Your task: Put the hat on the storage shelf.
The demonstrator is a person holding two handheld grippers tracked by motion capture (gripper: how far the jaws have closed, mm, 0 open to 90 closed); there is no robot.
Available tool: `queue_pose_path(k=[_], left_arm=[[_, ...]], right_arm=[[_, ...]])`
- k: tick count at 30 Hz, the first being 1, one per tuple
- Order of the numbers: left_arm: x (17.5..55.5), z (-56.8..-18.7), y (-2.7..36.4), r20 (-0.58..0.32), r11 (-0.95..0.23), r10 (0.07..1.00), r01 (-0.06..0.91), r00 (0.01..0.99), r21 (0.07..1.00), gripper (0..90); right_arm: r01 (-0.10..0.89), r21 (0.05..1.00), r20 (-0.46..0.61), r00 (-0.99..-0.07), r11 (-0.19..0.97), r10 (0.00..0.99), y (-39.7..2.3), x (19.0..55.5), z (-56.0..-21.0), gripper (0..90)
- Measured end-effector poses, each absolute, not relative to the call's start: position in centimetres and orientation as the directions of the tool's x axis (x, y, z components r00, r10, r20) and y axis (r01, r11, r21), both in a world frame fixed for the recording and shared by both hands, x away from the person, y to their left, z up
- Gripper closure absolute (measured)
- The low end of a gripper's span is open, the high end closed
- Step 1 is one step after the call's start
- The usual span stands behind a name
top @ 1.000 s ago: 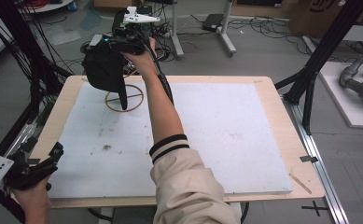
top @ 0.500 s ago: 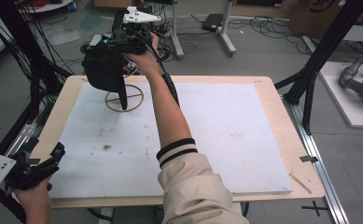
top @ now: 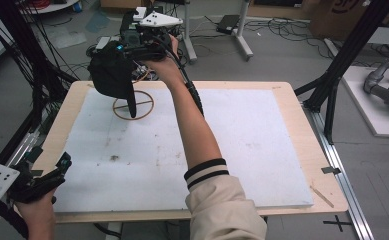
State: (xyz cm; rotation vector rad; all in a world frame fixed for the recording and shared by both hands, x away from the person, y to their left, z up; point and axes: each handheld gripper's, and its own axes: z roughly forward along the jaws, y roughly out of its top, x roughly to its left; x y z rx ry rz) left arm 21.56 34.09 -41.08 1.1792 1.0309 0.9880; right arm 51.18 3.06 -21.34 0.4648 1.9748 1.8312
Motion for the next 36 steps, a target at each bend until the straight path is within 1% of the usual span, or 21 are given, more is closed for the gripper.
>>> queue_pose_path(k=[5,10,16,20,29,36], left_arm=[[21.6,-41.0,33.9,-0.095,0.113,0.965,-0.060,0.243,0.992,9.2],[21.6,-40.9,33.8,-0.093,0.111,0.965,-0.060,0.246,0.992,9.2],[21.9,-40.8,33.5,-0.092,0.110,0.962,-0.059,0.257,0.992,9.2],[22.1,-40.9,33.2,-0.090,0.108,0.961,-0.055,0.262,0.993,9.2],[22.6,-40.8,32.6,-0.073,0.090,0.959,-0.050,0.276,0.995,9.2],[22.7,-40.7,32.3,-0.072,0.091,0.956,-0.053,0.284,0.994,9.2]], right_arm=[[-0.033,0.998,-0.056,-0.861,0.054,0.506,1.2,50.1,-21.0,12.2],[-0.043,0.997,-0.069,-0.851,0.062,0.521,-1.0,49.0,-21.3,12.3],[-0.031,0.999,-0.047,-0.836,0.038,0.546,-3.8,47.9,-21.2,12.2],[-0.037,0.999,-0.032,-0.829,0.002,0.558,-5.9,46.9,-21.2,12.3],[-0.059,0.998,-0.048,-0.809,0.000,0.586,-9.5,45.0,-20.8,12.3],[-0.046,0.999,-0.043,-0.795,0.011,0.605,-12.0,43.7,-21.2,12.2]])
